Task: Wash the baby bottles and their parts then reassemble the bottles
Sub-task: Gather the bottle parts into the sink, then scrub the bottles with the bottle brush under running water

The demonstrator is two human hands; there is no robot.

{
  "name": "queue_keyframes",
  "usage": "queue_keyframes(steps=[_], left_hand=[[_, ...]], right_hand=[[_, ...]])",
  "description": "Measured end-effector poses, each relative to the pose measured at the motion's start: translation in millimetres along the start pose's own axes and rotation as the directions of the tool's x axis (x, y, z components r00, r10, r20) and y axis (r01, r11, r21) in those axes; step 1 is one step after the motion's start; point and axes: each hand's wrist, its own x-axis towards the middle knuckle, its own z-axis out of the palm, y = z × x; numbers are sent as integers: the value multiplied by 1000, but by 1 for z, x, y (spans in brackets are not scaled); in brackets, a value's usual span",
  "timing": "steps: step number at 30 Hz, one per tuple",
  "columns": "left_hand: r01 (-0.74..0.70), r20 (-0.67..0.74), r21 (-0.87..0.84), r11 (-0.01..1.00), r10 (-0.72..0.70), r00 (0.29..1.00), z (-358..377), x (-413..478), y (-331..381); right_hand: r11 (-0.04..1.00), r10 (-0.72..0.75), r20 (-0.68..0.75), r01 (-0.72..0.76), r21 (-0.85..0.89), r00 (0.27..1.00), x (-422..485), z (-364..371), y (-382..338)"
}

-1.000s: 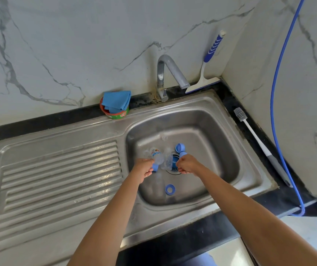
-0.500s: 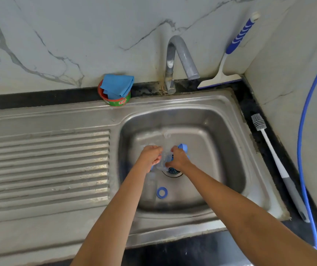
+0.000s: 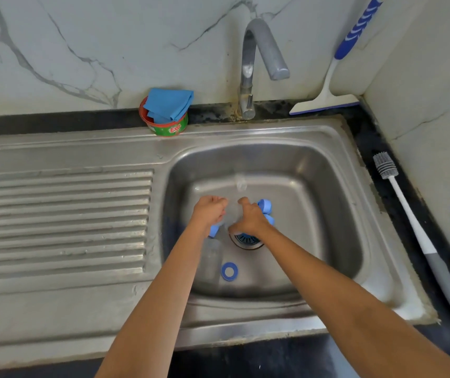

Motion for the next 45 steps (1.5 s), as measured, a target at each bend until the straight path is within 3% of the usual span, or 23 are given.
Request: queue_keyframes(steps=[3, 6, 11, 14, 16, 19, 21, 28, 31, 34, 37, 45], left_hand=[[-20, -22, 26, 999, 21, 1000, -1, 1, 1], [-4, 12, 6, 1000, 4, 1000, 5, -3, 9], [20, 214, -153, 988, 13, 977, 9, -12, 33], [-41, 176, -222, 974, 81, 981, 8, -9, 43], [-86, 114, -234, 968, 115, 987, 7, -4, 47], [-133, 64, -206, 969, 149, 987, 5, 1, 51], [-163, 56, -179, 970, 176, 983, 4, 3, 53], [-244, 83, -107, 964, 253, 964, -4, -7, 50], [-271, 50, -90, 958, 276, 960, -3, -12, 47], [-287, 29, -99, 953, 292, 956, -2, -12, 45], [-289, 17, -109, 951, 292, 956, -1, -12, 45], [-302, 22, -100, 948, 305, 952, -2, -12, 46]], right_hand=[[955, -34, 12, 29, 296, 999, -13, -28, -1], [862, -114, -70, 133, 489, 991, -29, -47, -8], [800, -273, -125, 297, 521, 954, -35, -66, -16], [798, -332, -69, 319, 512, 941, -25, -89, -16], [750, -288, -208, 355, 558, 935, -15, -106, -20], [757, -187, -560, 482, 441, 807, 3, -132, -34], [783, -215, -637, 520, 340, 740, 16, -146, -44], [833, -359, -608, 537, 133, 708, 35, -160, -79], [820, -402, -652, 569, 55, 643, 35, -148, -87], [826, -319, -750, 558, 79, 580, 37, -133, -98], [884, -205, -805, 458, 92, 557, 45, -123, -108], [924, -217, -838, 383, -10, 501, 55, -119, -113]])
